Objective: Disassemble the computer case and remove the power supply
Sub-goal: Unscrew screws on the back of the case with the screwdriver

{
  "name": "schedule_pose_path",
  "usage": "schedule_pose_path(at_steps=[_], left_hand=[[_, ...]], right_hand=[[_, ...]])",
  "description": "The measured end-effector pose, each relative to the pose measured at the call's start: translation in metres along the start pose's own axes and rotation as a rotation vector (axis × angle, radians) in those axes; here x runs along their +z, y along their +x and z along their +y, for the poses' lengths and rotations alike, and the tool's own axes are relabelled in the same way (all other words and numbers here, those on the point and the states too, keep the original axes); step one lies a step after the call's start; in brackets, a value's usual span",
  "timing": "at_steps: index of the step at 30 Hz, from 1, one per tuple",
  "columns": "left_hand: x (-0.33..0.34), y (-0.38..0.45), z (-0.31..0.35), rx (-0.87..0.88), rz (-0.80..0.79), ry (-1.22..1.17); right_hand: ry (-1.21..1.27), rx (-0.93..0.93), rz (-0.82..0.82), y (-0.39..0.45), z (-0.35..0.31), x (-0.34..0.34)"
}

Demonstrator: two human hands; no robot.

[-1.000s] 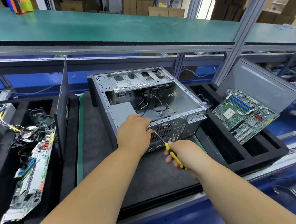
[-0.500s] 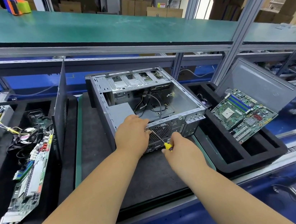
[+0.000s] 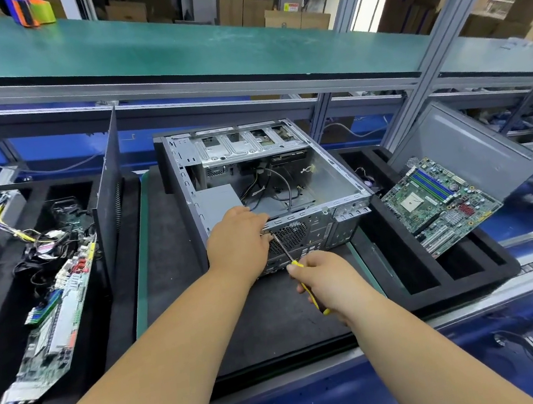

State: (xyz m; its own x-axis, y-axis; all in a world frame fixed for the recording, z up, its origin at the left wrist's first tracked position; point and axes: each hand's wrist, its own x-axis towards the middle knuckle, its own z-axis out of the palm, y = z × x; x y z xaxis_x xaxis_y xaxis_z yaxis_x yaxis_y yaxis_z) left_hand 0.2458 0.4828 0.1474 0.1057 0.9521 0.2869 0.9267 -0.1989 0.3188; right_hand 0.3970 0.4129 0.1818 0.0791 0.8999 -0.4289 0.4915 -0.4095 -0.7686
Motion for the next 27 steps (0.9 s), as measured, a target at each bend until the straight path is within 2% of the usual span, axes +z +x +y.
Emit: schedule_pose_path(at_steps=[2, 7, 9, 11, 15, 18, 23, 27], left_hand=[[0.0, 0.0, 0.0, 0.002, -0.003, -0.002], [0.001, 0.001, -0.001, 0.006, -0.005, 0.009], [0.001, 0.0, 0.0, 0.009, 0.007, 0.008], [0.001, 0.0, 0.0, 0.017, 0.023, 0.011], [0.0, -0.001, -0.001, 0.037, 0.012, -0.008], [-0.002, -0.001, -0.003, 0.063, -0.036, 0.006], [-0.003, -0.001, -0.006, 0.095, -0.1, 0.029], [-0.003, -0.001, -0.005, 0.094, -0.114, 0.031]], right_hand=[[-0.109, -0.065, 0.065, 0.002, 0.003, 0.003], [-0.667, -0.32, 0.328, 0.001, 0.008, 0.014], [-0.779, -0.397, 0.362, -0.001, 0.009, 0.016], [-0.777, -0.393, 0.349, -0.001, 0.007, 0.016], [-0.563, -0.248, 0.231, 0.001, 0.0, 0.011], [-0.459, -0.209, 0.178, 0.002, -0.003, 0.008], [-0.496, -0.232, 0.16, 0.002, 0.003, 0.004], [-0.575, -0.275, 0.238, 0.002, 0.011, 0.006]])
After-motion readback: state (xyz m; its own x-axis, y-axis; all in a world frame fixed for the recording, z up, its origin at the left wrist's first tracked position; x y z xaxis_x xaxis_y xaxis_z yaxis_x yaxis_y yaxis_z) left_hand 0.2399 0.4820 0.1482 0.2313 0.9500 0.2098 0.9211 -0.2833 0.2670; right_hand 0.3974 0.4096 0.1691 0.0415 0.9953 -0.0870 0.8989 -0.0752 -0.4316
